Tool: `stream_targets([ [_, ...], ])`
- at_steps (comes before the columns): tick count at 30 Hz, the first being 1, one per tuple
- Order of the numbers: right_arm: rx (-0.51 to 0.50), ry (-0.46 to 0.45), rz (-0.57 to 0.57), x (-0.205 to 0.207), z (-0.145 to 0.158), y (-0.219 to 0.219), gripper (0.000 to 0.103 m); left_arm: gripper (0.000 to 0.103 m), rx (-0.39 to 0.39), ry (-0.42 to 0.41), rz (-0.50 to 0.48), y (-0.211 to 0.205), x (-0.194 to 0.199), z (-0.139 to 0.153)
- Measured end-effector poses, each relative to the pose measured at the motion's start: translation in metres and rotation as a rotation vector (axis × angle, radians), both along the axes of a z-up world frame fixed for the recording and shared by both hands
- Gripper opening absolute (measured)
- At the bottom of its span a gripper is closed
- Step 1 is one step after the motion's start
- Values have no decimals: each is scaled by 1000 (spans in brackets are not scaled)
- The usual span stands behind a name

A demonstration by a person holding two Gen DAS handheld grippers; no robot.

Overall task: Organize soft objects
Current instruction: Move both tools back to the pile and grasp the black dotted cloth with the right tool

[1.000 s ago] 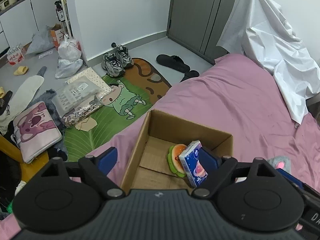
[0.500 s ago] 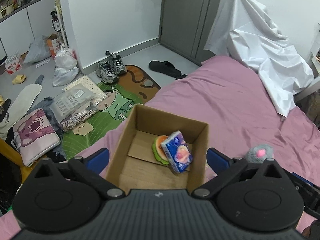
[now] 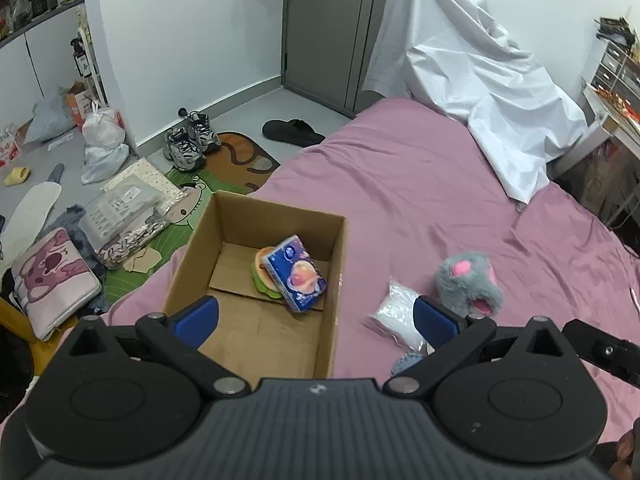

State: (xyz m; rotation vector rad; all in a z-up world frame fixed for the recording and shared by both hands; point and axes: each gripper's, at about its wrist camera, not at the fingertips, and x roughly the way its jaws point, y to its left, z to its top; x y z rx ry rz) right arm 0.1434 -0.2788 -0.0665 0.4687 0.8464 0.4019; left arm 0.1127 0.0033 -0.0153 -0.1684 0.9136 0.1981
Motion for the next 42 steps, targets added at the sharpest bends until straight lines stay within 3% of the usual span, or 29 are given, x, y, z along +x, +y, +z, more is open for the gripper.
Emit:
stream_targets([
  [16,23,97,-2,-20,-34,-14,94,102,38,66,-11,-47,-16,-19],
  [21,18,141,-14,-19,-49,-14,93,100,-15,93,6,-48,-17,-30],
  [27,65,194,8,-15,-66,-9,79,98,-32,101,12,-54,-18,-37],
  [34,118,278,8,-7,-86,-2,60,80,-84,135,20,-60,-14,-52],
  [38,127,307,6,-3,-95,3,57,72,-121,151,35,-60,-10,-62],
  [42,120,327,4,4,-102,8,54,71,-142,163,48,-60,-5,-71],
])
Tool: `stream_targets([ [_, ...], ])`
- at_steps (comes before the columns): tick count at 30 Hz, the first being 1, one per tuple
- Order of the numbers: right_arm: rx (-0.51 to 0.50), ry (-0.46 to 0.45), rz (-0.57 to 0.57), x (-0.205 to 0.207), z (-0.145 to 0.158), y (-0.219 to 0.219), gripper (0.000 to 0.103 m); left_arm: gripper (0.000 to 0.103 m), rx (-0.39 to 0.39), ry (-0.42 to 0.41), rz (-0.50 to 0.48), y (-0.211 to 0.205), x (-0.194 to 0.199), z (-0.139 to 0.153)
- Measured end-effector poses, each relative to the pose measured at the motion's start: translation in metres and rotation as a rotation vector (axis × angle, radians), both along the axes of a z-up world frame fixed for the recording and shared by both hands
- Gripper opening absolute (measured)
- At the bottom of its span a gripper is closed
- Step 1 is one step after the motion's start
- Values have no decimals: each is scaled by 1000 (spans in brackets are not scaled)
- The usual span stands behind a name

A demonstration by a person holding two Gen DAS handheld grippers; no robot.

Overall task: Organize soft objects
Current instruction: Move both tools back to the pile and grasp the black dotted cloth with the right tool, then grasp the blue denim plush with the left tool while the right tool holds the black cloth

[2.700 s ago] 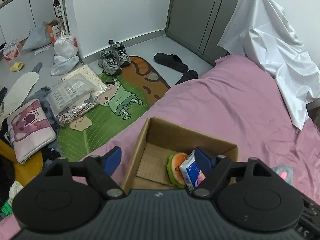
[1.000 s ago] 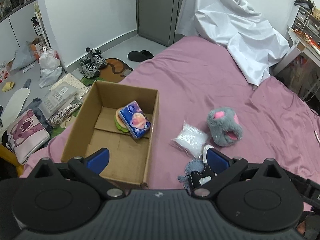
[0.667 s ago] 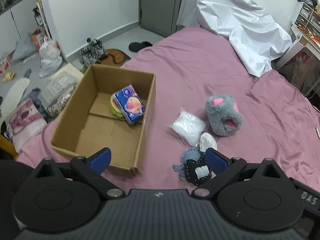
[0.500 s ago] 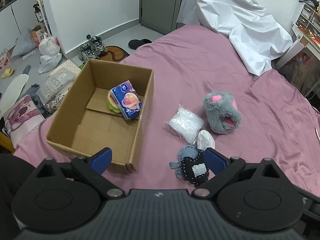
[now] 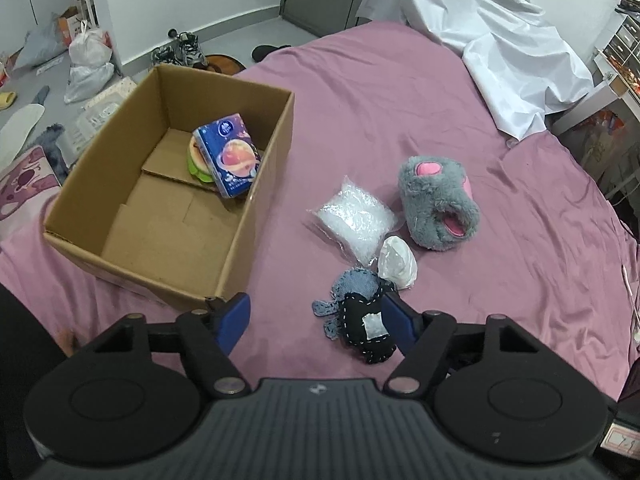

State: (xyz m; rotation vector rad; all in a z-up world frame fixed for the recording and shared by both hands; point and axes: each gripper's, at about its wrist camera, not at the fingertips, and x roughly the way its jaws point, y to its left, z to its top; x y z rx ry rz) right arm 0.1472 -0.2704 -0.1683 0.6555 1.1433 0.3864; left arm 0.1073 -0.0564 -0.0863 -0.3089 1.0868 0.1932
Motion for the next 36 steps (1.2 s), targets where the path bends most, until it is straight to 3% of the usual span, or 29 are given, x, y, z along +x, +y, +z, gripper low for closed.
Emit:
stream_targets([
  [7,1,37,34,11,-15,15,47,59,-37,27,15,1,11,-11],
  [15,-14,75,7,23,-32,20,47,55,-75,50,49,3,23,-26],
  [18,-1,95,14,25,-38,21,27,52,-84,53,72,4,26,-31],
  [21,5,86,9,24,-38,19,18,52,-91,59,83,4,29,-35],
  [24,0,66,-29,20,-32,11,0,52,-92,67,83,0,31,-41],
  [28,-12,61,-109,17,-29,-5,0,52,-91,75,70,-7,33,-50],
  [36,9,53,-154,16,-24,-16,0,52,-87,91,79,-11,39,-62],
])
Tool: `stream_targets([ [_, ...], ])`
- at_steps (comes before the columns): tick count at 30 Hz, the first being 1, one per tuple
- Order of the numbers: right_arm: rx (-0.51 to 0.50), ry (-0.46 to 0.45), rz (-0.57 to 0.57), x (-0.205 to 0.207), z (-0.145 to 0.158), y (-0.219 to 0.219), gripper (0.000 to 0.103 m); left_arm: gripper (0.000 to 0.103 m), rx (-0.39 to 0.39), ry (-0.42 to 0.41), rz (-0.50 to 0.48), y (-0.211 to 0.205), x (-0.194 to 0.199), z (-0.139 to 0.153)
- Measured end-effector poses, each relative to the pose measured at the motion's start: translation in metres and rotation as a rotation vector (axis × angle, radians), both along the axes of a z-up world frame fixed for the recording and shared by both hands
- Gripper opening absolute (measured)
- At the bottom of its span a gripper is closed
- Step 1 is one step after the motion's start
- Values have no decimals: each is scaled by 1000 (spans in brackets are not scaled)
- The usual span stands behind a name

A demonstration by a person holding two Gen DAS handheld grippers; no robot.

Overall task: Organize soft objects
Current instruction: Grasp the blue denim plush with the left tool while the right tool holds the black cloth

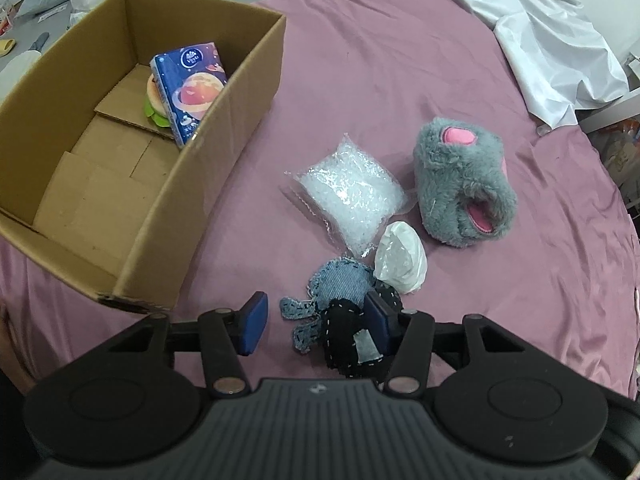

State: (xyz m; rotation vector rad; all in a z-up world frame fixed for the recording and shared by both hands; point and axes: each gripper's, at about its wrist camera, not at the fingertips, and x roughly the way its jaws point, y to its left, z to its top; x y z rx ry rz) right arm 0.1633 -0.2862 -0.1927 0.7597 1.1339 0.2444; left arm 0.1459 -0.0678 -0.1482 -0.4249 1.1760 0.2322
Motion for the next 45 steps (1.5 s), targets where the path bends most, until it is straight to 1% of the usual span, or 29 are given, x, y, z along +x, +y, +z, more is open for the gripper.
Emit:
stream_targets([
  [2,39,26,30,3,-5,2,0,52,-3,-5,12,1,0,0],
  [3,67,47,47,4,-8,4,4,51,-2,-9,17,1,0,1],
  [4,77,57,52,5,-10,6,7,51,0,-15,24,2,0,3],
  [5,72,63,57,6,-11,9,9,51,0,-21,29,3,0,5],
  [6,75,61,60,7,-11,9,15,51,-1,-27,37,5,0,7],
  [7,80,59,59,8,-11,10,29,51,-2,-32,47,7,-1,8],
  [8,74,61,58,7,-11,11,35,51,-5,-38,57,8,-1,10],
  [9,63,63,61,8,-11,13,44,51,-7,-43,63,10,-1,12],
  [10,55,63,66,8,-11,15,46,51,-9,-47,70,11,0,13],
  [13,60,65,87,11,-13,20,47,51,-16,-49,84,15,1,13],
  [17,31,73,129,12,-17,30,47,51,-36,-47,94,19,2,12],
  [18,22,74,141,13,-18,35,46,51,-38,-45,93,19,2,11],
  [19,17,73,158,13,-20,38,39,51,-42,-42,93,19,2,10],
  [21,5,69,187,12,-21,45,30,51,-54,-27,94,19,1,6],
  [22,-5,63,180,12,-20,44,26,51,-59,-23,96,18,1,4],
  [24,-8,47,143,10,-16,36,23,51,-56,-22,91,17,1,1],
  [30,-46,35,12,5,-10,13,22,51,-50,-6,65,11,0,-10],
  [37,-44,41,-45,5,-11,1,22,51,-78,10,58,6,5,-20],
  [40,-53,32,-74,4,-10,-1,22,51,-79,20,56,3,11,-25],
  [45,-49,36,-91,6,-12,-2,23,52,-74,39,57,-3,19,-35],
])
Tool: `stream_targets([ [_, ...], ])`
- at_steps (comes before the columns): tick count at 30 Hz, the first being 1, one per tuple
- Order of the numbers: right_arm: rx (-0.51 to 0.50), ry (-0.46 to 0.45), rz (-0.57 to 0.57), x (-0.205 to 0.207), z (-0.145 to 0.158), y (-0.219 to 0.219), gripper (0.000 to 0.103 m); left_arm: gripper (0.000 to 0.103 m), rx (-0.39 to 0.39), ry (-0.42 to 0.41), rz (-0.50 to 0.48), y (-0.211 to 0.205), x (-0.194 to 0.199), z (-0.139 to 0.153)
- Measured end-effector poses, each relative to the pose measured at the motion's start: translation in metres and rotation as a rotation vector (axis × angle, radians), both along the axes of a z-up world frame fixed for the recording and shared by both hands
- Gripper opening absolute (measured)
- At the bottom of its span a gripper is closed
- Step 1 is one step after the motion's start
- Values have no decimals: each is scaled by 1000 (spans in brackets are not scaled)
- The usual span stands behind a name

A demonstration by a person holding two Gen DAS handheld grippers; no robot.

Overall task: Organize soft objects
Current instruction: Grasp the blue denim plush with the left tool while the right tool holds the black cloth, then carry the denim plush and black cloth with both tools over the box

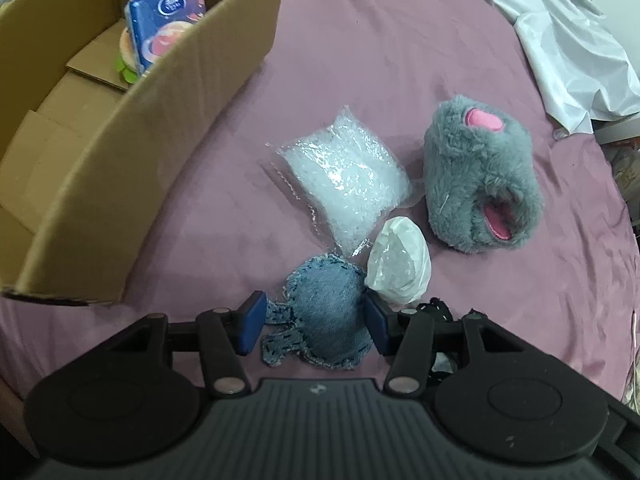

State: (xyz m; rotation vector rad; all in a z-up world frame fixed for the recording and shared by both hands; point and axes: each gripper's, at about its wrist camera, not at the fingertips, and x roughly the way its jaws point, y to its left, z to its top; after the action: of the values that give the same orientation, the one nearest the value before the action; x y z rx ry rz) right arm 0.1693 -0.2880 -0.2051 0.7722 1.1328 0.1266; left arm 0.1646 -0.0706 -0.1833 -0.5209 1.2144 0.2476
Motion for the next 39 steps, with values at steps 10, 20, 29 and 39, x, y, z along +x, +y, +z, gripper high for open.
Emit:
stream_targets([
  [10,5,-37,28,-2,8,2,23,26,12,-14,1,4,-3,8],
  [20,27,-162,57,-8,35,6,23,26,25,-96,1,19,-19,54],
  [29,51,-286,78,-10,60,11,23,26,55,-172,17,42,-30,91],
  [39,22,-402,108,-16,93,26,23,26,75,-234,34,73,-42,118],
])
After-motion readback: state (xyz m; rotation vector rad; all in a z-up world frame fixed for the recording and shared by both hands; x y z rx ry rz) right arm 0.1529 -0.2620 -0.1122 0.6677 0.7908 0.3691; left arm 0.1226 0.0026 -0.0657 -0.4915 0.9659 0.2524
